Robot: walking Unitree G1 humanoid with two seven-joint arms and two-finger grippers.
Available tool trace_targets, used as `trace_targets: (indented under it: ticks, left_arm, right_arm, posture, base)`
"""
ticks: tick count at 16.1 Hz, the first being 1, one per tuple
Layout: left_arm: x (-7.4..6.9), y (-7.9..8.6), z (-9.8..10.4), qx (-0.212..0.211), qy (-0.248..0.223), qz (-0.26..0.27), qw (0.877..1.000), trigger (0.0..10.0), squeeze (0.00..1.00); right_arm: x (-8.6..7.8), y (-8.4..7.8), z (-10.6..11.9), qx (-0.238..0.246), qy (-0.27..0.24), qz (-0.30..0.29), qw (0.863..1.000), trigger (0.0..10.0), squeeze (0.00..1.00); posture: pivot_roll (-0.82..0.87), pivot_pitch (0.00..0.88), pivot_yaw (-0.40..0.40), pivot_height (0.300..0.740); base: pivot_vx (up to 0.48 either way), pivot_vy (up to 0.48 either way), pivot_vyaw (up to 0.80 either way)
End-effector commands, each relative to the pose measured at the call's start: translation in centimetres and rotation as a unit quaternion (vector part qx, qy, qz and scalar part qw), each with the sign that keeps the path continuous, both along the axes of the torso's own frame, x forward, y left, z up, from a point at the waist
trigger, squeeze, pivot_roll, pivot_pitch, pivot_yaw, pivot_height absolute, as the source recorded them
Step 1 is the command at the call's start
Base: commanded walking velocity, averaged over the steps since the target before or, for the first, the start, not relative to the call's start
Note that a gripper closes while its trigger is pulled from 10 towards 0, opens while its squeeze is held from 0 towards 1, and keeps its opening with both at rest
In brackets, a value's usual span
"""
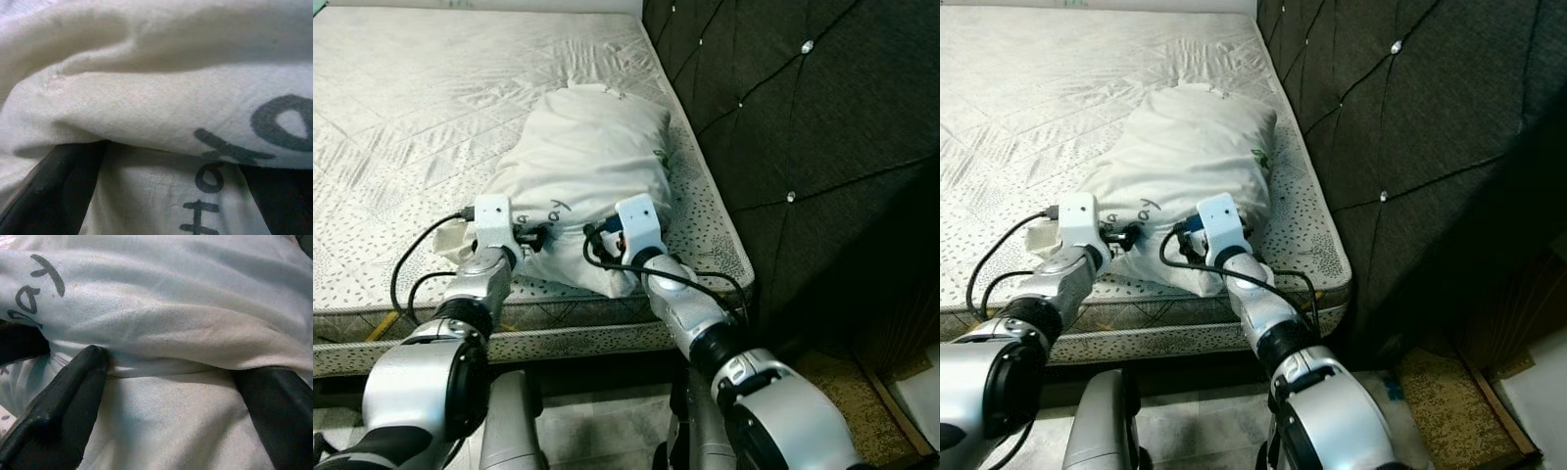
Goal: Clean up the room
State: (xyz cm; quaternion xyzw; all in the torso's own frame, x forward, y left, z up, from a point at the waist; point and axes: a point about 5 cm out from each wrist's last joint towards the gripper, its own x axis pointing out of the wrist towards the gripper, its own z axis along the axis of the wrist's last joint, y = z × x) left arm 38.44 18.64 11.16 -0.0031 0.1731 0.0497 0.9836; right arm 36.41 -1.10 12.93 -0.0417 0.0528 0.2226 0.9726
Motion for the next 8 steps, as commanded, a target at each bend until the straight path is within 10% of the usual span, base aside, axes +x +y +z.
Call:
trace_targets:
  ticks: [1,8]
  left_arm:
    - [1.4,-1.0,3.1,0.023,-0.057,-0.001,0.998,10.0,0.0]
    - [2.1,-6.2,4.3,-0.071,-0.072,-0.057,0.993,10.0,0.0]
  right_arm:
    - [0.3,2.0,2.5,0.03,-0.031,0.005,0.999,10.0,0.0]
    - [1.7,-0.7,3.9,0.029,-0.067,-0.055,0.996,10.0,0.0]
  posture:
    - [-0.1,0.154,-0.08,0.565]
    - [-0.11,0.151,-0.059,0.565]
  base:
    - [0.0,0.0,0.0]
    - [0.0,0.0,0.0]
